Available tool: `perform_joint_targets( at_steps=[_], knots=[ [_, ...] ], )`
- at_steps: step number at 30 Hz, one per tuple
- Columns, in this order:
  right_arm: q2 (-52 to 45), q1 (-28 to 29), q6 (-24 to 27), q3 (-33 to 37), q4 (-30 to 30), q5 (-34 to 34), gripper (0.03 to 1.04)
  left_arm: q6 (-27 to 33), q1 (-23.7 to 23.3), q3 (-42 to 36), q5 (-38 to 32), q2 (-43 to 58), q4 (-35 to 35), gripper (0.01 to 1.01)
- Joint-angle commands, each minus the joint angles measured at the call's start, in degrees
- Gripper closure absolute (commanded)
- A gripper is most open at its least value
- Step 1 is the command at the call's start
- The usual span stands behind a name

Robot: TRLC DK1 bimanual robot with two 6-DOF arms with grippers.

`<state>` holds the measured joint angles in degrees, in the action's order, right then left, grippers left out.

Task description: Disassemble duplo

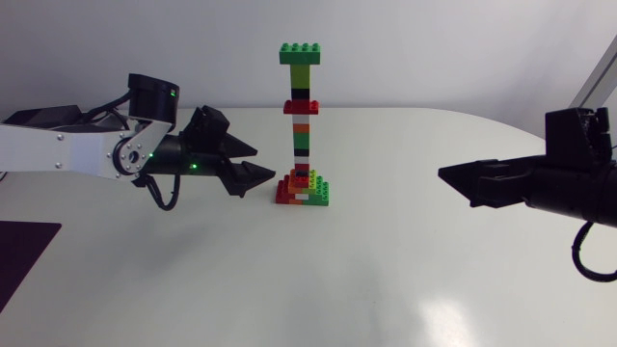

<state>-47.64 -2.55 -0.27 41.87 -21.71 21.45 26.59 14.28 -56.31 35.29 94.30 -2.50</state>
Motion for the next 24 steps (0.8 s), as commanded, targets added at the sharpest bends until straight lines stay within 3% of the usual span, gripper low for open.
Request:
perform_joint_targets(
  at_steps=[1, 6, 11, 17, 24],
  knots=[
    [-1.8, -1.8, 2.7, 3.2, -2.9, 0.2, 0.06, 1.6, 0.0, -3.5, 3.0, 4.0, -1.5, 0.102],
    [-7.2, -2.5, 8.9, 7.3, -9.2, 0.8, 0.07, 6.2, -0.7, -10.4, 7.3, 10.6, 1.0, 0.102],
    [-7.0, -4.6, 14.4, 5.4, -10.2, 0.6, 0.07, 10.5, -0.9, -19.1, 9.8, 17.3, 6.2, 0.102],
    [-5.9, -8.1, 16.1, 5.2, -12.5, 0.3, 0.07, 13.5, -0.5, -25.2, 13.8, 22.7, 9.1, 0.102],
    [-6.8, -9.8, 17.4, 5.7, -12.8, 0.3, 0.07, 20.5, -0.4, -32.3, 17.6, 27.8, 17.6, 0.103]
  ],
)
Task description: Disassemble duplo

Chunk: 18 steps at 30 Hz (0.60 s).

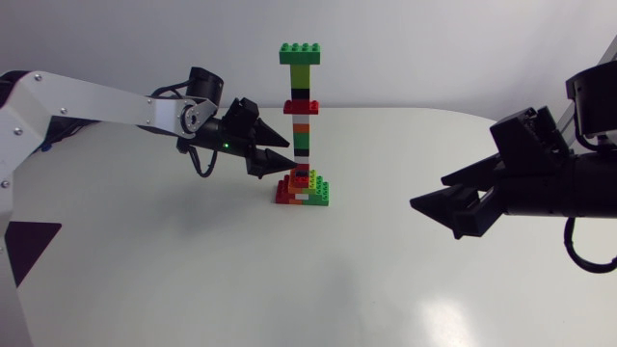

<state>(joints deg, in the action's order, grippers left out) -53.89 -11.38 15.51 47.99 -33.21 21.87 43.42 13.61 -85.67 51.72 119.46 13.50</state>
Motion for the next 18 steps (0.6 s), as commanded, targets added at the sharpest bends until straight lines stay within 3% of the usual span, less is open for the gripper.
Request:
perform_joint_targets(
  at_steps=[1, 9, 18],
  knots=[
    [-0.4, -1.1, 2.2, -0.4, -1.4, -0.1, 0.07, 4.3, 0.3, -3.9, 1.4, 3.3, 2.4, 0.103],
    [-0.3, -2.3, 5.5, 0.6, -3.5, -0.1, 0.07, 6.7, 0.6, -12.3, 4.3, 8.8, 6.5, 0.108],
    [-1.0, -1.8, 8.4, 1.0, -4.1, -0.3, 0.07, 16.1, 1.6, -16.1, 6.6, 12.0, 17.1, 0.364]
  ],
)
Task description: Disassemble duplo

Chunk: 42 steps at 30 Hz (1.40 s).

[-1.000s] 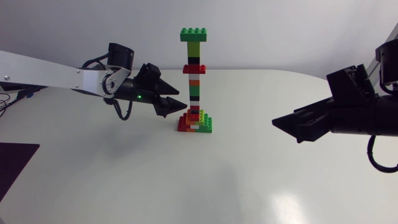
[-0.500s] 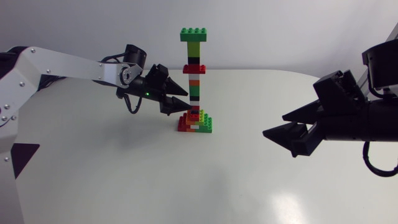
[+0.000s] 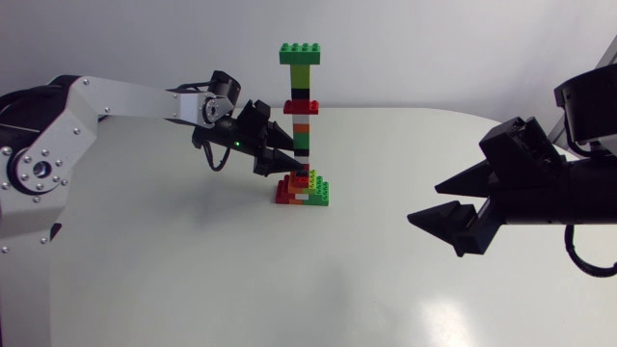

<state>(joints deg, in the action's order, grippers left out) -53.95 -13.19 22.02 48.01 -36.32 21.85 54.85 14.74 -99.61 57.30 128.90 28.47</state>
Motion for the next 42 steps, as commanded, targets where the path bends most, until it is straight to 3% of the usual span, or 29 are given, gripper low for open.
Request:
perform_joint_targets(
  at_steps=[1, 5, 21, 28, 32, 42],
  knots=[
    [-1.3, 0.2, 2.2, 1.0, -1.0, -0.3, 0.07, 6.4, 0.5, -2.9, 1.2, 3.0, 4.2, 0.430],
    [-2.2, 0.4, 3.8, 0.7, -0.4, -0.3, 0.07, 9.0, -0.4, -3.6, 4.5, 3.2, 7.7, 0.639],
    [-0.8, 0.9, 5.6, -0.7, -0.2, -0.3, 0.07, 10.4, 0.4, -4.9, 5.5, 4.9, 14.2, 0.689],
    [1.9, 0.6, 6.1, -1.1, 0.2, -0.3, 0.07, 20.6, 0.6, -3.6, 6.5, 3.0, 27.3, 0.697],
    [2.5, -0.1, 7.6, -1.6, 0.3, -0.5, 0.07, 22.6, 0.2, 3.8, 6.9, -0.8, 26.2, 0.697],
    [2.3, -5.2, 7.6, -1.1, -0.3, -0.8, 0.07, 22.3, 0.2, 20.1, 6.7, -8.9, 15.1, 0.693]
  ],
)
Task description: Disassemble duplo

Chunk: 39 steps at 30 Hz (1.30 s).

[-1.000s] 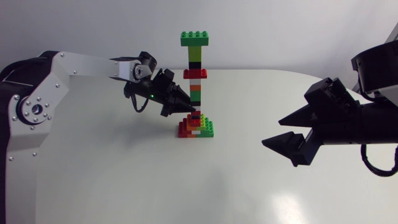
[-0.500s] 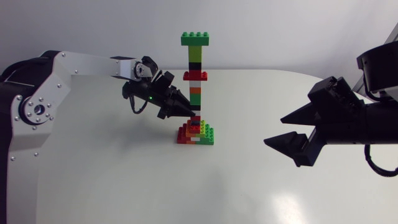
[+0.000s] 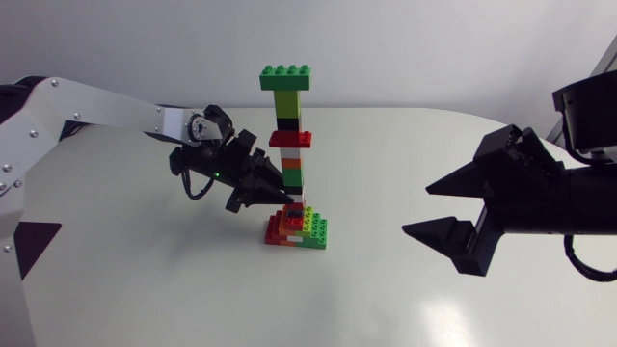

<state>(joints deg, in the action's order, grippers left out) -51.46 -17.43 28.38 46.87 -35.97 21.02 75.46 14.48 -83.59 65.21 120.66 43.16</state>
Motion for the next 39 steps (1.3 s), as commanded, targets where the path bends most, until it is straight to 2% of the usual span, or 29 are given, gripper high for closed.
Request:
perform_joint_targets(
  at_steps=[1, 7, 16, 19, 23, 32, 39],
  knots=[
    [-0.3, -1.2, 1.2, 0.6, -1.2, 0.0, 0.07, 1.4, 0.5, 4.5, -1.3, -1.0, 0.1, 0.693],
    [-3.7, -3.0, 1.3, 5.1, -1.8, 0.7, 0.07, 1.4, 1.4, 6.2, -2.2, -1.9, -1.0, 0.693],
    [-14.0, -2.9, 0.8, 16.8, -0.6, 4.8, 0.07, 1.5, 2.6, 8.7, -4.3, -3.4, -2.7, 0.693],
    [-16.4, -3.0, 1.1, 20.5, -2.6, 5.0, 0.07, 1.6, 3.0, 8.7, -4.6, -3.4, -2.7, 0.693],
    [-22.1, -3.4, 2.8, 28.5, -9.5, 9.2, 0.07, 1.7, 3.7, 8.5, -4.7, -3.2, -2.7, 0.693],
    [-29.4, -3.8, 7.7, 37.9, -12.0, 10.4, 0.07, 2.1, 5.1, 8.1, -4.7, -2.9, -2.2, 0.693],
    [-32.4, -3.8, 12.6, 43.9, -17.2, 13.2, 0.07, 3.5, 5.4, 7.4, -4.7, -2.5, -0.4, 0.693]
  ],
)
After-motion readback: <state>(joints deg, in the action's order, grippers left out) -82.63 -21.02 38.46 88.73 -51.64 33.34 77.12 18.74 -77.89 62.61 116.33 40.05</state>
